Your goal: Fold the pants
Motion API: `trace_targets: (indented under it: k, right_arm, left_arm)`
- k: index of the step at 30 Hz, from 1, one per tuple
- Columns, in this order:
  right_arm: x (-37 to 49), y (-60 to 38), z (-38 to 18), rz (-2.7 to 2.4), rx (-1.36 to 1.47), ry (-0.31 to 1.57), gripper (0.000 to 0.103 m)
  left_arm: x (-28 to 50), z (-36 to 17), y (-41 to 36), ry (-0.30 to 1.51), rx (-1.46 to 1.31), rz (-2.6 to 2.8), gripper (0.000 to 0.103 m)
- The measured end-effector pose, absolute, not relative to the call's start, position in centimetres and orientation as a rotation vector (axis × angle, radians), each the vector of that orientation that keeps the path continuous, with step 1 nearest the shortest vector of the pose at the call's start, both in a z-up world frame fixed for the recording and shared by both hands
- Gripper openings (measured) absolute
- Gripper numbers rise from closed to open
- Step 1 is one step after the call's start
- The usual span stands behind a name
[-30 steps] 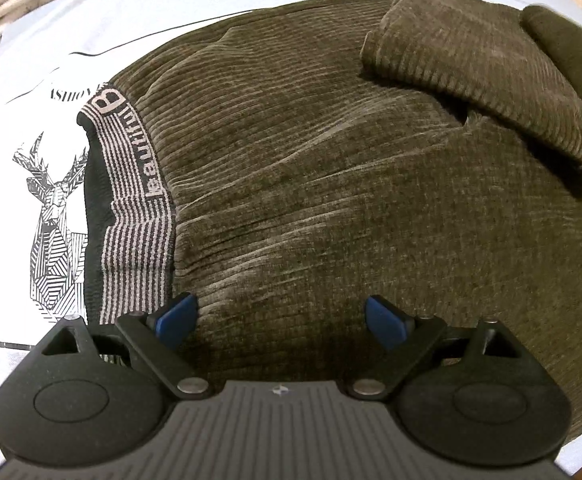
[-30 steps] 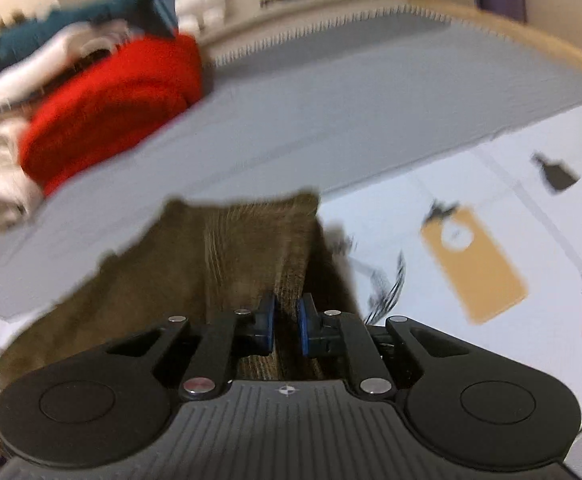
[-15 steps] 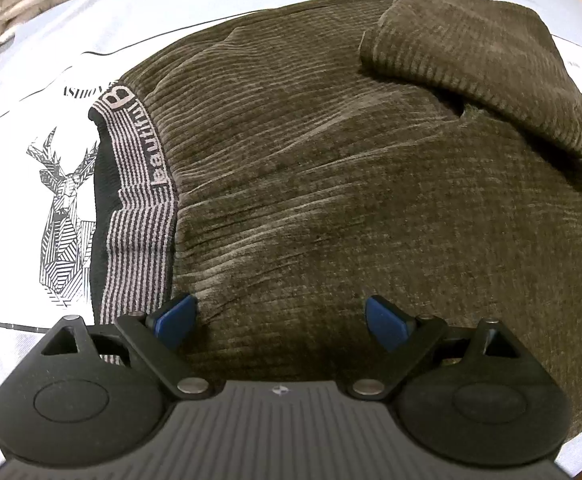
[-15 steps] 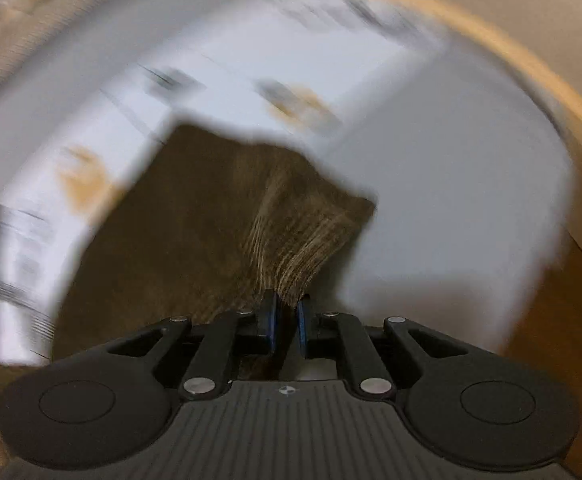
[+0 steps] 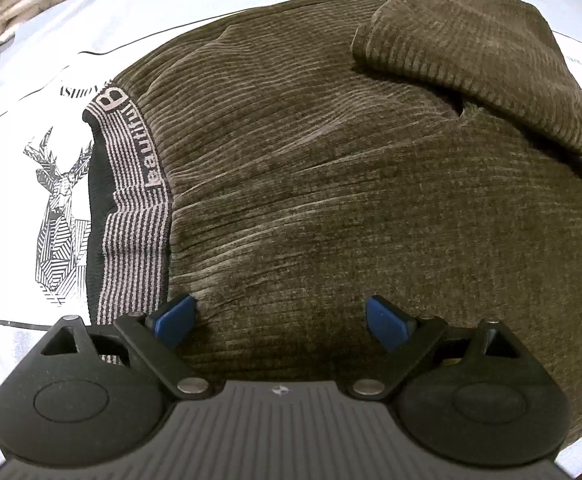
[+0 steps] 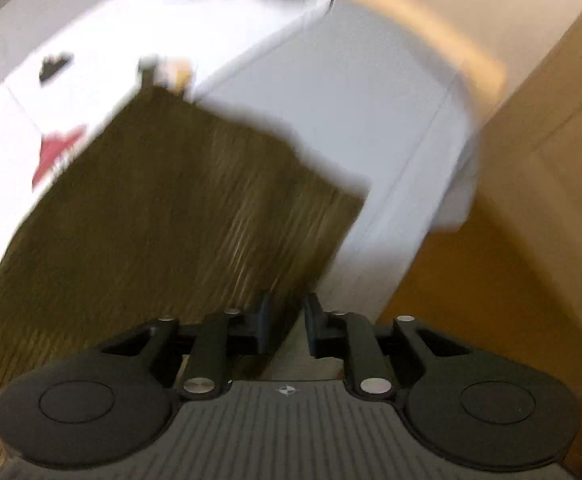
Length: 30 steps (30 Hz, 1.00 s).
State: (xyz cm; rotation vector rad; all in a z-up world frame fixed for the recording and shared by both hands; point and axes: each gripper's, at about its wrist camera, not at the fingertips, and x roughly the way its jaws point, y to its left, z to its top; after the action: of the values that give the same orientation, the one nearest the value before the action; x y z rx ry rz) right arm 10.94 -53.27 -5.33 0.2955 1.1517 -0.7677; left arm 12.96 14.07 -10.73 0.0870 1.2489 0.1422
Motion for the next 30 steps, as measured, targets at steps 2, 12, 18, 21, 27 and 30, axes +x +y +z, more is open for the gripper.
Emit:
trace_targets:
  k: [2, 12, 18, 21, 27, 30]
  right_arm:
    - [11.3, -51.7, -2.5, -0.805, 0.243, 1.011, 0.034]
    - [20.6, -47.0, -6.3, -0.368, 0.552, 0.949, 0.053]
    - [24.6, -47.0, -10.9, -0.497, 0.533, 1.020, 0.053]
    - [26.3, -46.4, -10.8, -0.503, 0.425, 1.002, 0.032]
    - [25.6, -49.5, -8.6, -0.693, 0.472, 0.810, 0.004]
    - [25.1, -51.6, -8.8, -0.625, 0.597, 0.798, 0.011]
  left_arm:
    - [13.1, -10.8, 14.0, 1.249, 0.087, 0.141, 0.095]
    - [13.7, -11.0, 13.7, 1.246, 0.083, 0.124, 0.096]
    - [14.1, -11.4, 13.9, 1.252, 0.086, 0.114, 0.101]
    - [14.4, -11.5, 13.9, 1.251, 0.089, 0.105, 0.102]
    - [15.0, -11.7, 14.3, 1.250, 0.077, 0.094, 0.103]
    - [15.1, -11.7, 14.2, 1.248, 0.088, 0.088, 0.103]
